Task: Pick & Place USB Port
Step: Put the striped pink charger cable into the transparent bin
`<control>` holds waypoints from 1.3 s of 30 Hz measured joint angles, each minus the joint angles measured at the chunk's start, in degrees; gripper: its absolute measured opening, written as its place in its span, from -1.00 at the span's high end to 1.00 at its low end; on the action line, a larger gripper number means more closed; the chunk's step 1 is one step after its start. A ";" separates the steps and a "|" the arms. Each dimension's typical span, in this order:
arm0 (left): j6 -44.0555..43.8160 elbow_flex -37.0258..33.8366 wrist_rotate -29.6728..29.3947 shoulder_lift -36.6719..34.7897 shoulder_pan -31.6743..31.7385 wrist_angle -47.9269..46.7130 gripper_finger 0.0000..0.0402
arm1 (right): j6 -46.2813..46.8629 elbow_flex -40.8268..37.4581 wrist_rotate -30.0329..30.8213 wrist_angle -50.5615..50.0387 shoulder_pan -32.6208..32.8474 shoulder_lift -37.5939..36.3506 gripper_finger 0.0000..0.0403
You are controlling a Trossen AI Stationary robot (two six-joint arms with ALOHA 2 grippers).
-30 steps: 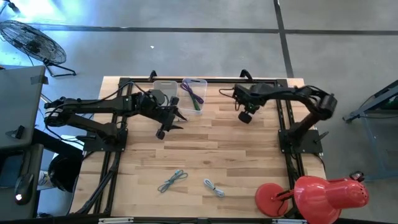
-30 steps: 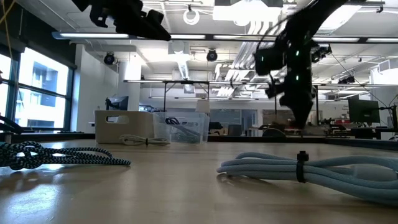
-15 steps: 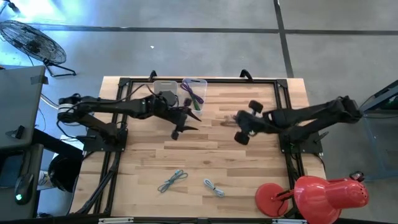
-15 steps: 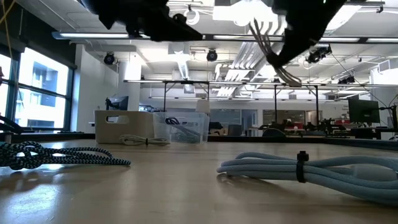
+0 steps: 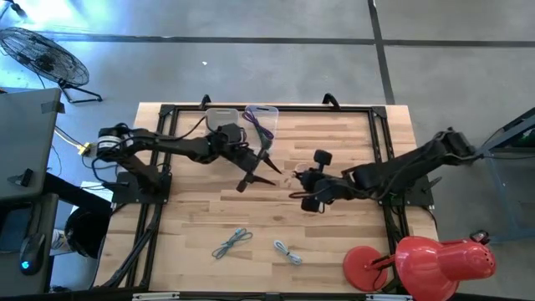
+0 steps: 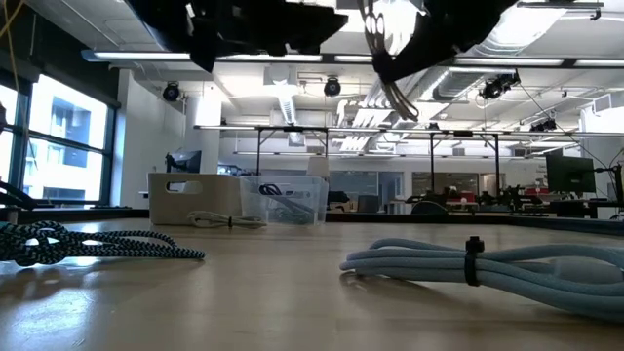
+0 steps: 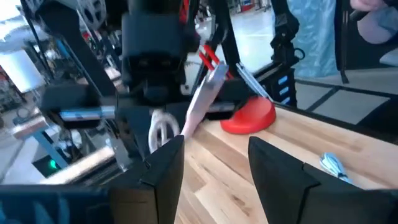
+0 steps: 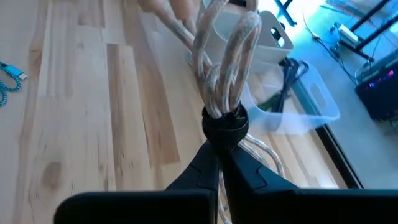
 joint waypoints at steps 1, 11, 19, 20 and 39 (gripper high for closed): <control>-0.24 0.00 -0.02 0.31 0.00 -0.07 0.13 | -1.01 0.00 -0.14 1.03 0.00 0.52 1.00; -0.25 0.00 -0.46 0.98 0.00 0.91 0.13 | -5.49 0.00 -1.05 7.58 0.00 2.60 1.00; -0.24 0.00 -1.78 0.98 0.00 0.89 0.13 | -6.72 0.00 -3.37 10.11 0.00 2.60 1.00; -0.24 0.00 -1.88 0.98 0.00 0.89 0.13 | -6.72 0.02 -3.53 10.26 0.00 2.60 1.00; -0.22 0.00 -2.58 0.98 0.06 0.94 0.13 | -7.12 0.02 -6.18 11.03 0.24 2.60 1.00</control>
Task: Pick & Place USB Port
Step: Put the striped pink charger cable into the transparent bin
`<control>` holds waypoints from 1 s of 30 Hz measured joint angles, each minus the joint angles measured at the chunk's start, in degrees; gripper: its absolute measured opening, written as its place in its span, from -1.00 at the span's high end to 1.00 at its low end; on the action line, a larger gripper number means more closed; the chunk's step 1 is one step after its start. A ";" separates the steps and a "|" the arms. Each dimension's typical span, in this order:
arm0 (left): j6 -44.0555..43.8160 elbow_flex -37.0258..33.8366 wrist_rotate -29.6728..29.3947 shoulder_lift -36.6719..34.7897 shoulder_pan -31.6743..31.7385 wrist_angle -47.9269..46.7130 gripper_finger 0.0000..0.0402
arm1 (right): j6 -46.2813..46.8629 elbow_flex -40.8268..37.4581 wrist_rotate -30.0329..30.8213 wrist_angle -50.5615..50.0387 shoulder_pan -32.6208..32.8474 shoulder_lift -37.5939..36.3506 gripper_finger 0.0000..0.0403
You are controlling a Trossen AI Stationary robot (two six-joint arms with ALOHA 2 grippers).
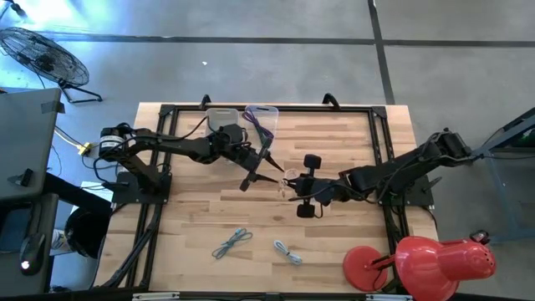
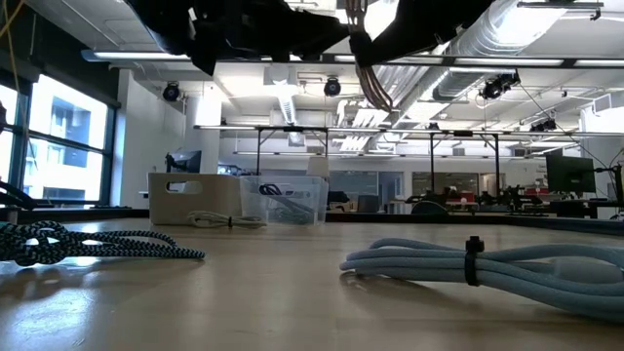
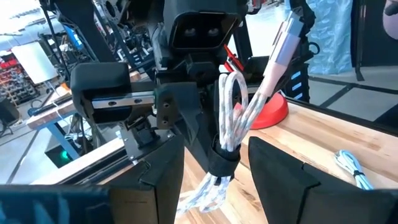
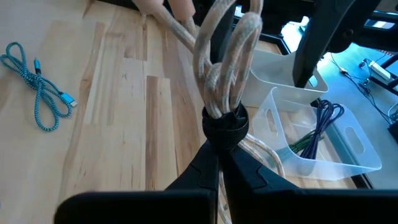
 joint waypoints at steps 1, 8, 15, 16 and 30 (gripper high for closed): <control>0.00 0.00 0.03 0.00 -0.12 0.00 0.13 | -0.01 0.00 -0.28 -0.01 -0.14 0.00 1.00; 0.47 0.00 -5.56 0.17 -3.82 0.18 0.13 | -0.01 0.00 -0.41 0.80 -0.97 0.00 1.00; 3.55 0.00 -15.54 0.33 -6.52 0.26 0.13 | 0.00 0.00 -1.67 0.93 -0.92 0.00 1.00; 4.07 0.00 -15.50 0.33 -6.50 0.32 0.13 | 0.03 0.00 -1.81 1.03 -0.92 0.00 1.00; 6.91 0.00 -15.37 0.33 -6.42 0.03 0.91 | 0.38 0.00 -1.80 0.69 -0.92 0.00 0.99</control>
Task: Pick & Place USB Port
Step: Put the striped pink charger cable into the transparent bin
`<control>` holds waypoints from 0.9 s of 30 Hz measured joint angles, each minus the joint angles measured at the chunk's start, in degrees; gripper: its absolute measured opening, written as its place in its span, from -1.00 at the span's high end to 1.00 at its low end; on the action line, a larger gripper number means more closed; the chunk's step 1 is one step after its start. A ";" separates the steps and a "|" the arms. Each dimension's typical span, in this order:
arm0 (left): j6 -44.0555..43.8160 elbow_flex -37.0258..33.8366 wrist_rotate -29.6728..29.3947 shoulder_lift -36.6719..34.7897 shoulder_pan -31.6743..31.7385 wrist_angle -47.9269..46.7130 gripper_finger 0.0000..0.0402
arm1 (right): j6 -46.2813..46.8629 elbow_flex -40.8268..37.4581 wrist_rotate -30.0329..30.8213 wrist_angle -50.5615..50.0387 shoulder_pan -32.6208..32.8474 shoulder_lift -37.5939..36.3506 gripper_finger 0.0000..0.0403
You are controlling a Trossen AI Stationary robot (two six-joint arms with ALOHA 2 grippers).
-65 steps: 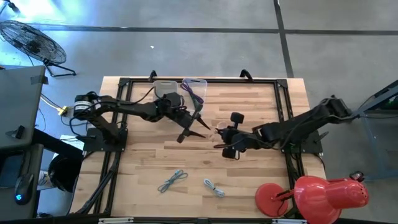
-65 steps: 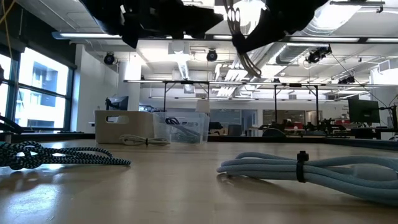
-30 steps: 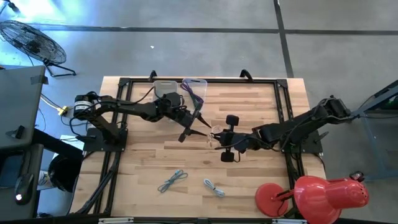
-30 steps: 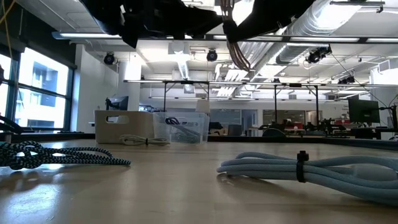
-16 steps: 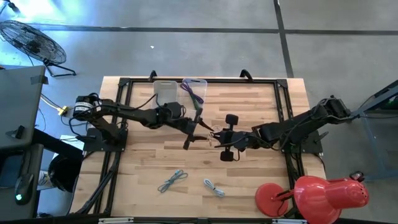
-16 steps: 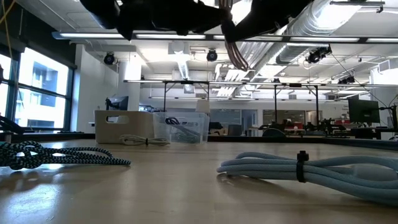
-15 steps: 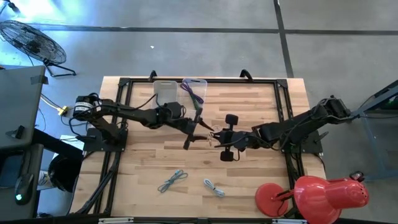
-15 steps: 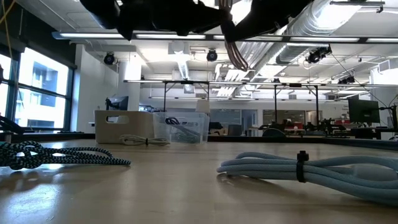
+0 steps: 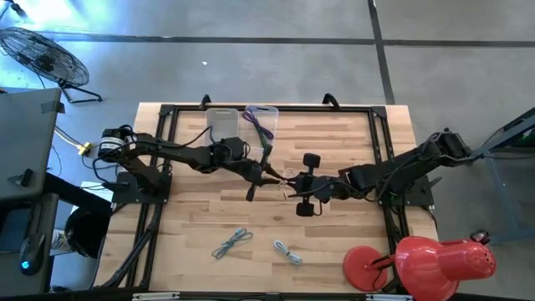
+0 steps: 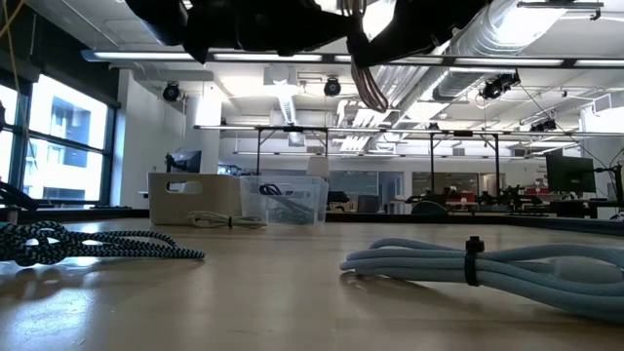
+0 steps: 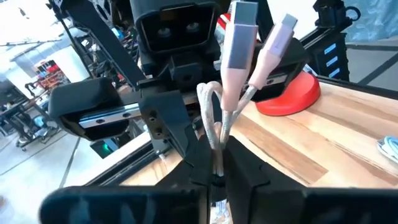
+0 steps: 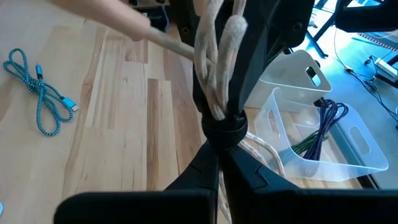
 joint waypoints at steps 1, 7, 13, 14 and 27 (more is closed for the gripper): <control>-0.02 0.00 0.11 0.00 0.02 -0.08 0.94 | 0.01 0.00 -0.03 -0.09 0.00 0.00 0.97; -0.41 0.02 0.04 -0.13 0.04 -0.04 0.96 | 0.65 0.00 0.20 -0.06 0.04 0.00 0.73; 2.39 0.09 -2.76 -2.07 0.11 -4.16 0.96 | 2.93 0.00 2.84 -1.12 0.04 0.00 0.42; 3.71 0.15 -4.79 -2.91 0.11 -6.08 0.96 | 2.85 0.00 2.94 -1.41 0.04 0.00 0.37; 30.54 0.11 -29.83 -12.68 4.32 -29.59 0.96 | 5.09 0.00 3.67 -2.05 0.04 0.00 0.18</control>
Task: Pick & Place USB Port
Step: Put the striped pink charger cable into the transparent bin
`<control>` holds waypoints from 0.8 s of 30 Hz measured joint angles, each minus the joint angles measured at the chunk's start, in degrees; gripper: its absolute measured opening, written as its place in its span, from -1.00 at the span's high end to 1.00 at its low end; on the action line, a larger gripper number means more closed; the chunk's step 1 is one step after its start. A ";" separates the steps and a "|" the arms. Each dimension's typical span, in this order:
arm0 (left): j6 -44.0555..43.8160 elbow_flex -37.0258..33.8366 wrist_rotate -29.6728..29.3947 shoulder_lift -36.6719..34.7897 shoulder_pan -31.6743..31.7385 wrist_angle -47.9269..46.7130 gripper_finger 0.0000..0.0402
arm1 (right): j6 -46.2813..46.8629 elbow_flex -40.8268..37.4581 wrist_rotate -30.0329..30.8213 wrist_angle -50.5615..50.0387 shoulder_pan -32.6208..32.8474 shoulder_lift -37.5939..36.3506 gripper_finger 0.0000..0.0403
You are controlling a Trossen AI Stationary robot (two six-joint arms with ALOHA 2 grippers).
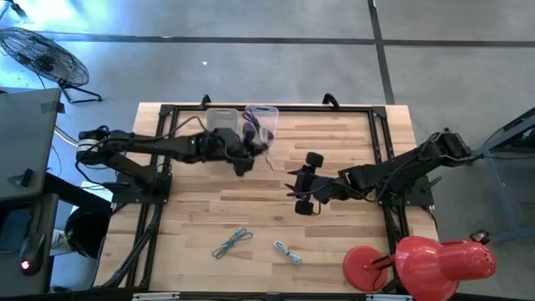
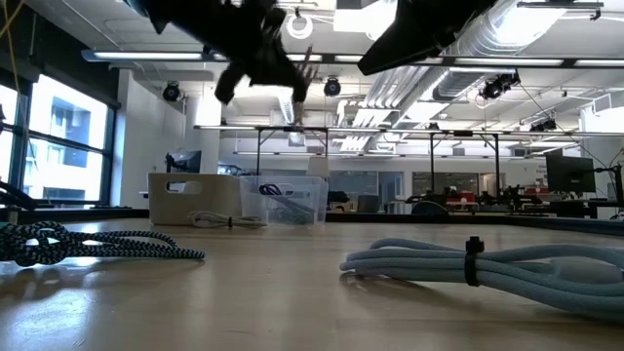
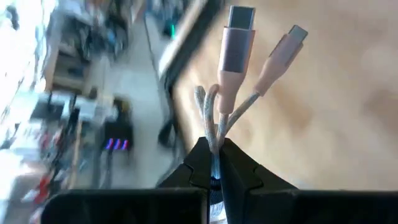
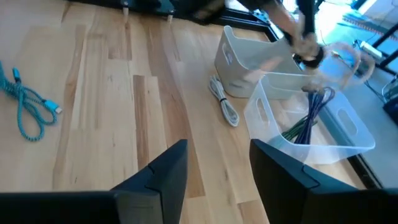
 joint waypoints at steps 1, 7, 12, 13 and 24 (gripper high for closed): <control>1.86 0.00 -0.86 0.02 1.47 -1.27 0.96 | 0.83 0.00 0.35 0.00 0.00 0.00 0.18; 7.85 -0.06 1.94 1.09 10.54 -5.60 0.96 | 1.62 0.00 0.80 0.00 0.00 0.00 0.18; 12.41 -0.07 10.31 1.48 16.10 -5.72 0.96 | 1.61 0.00 0.81 0.02 -0.26 0.00 0.18; 13.46 -0.07 10.65 1.53 16.80 -5.92 0.96 | 1.65 0.00 0.80 0.02 -0.37 0.00 0.18; 20.12 -0.02 11.63 8.82 20.90 -1.07 0.96 | 2.62 0.00 0.82 0.42 -1.01 0.00 0.18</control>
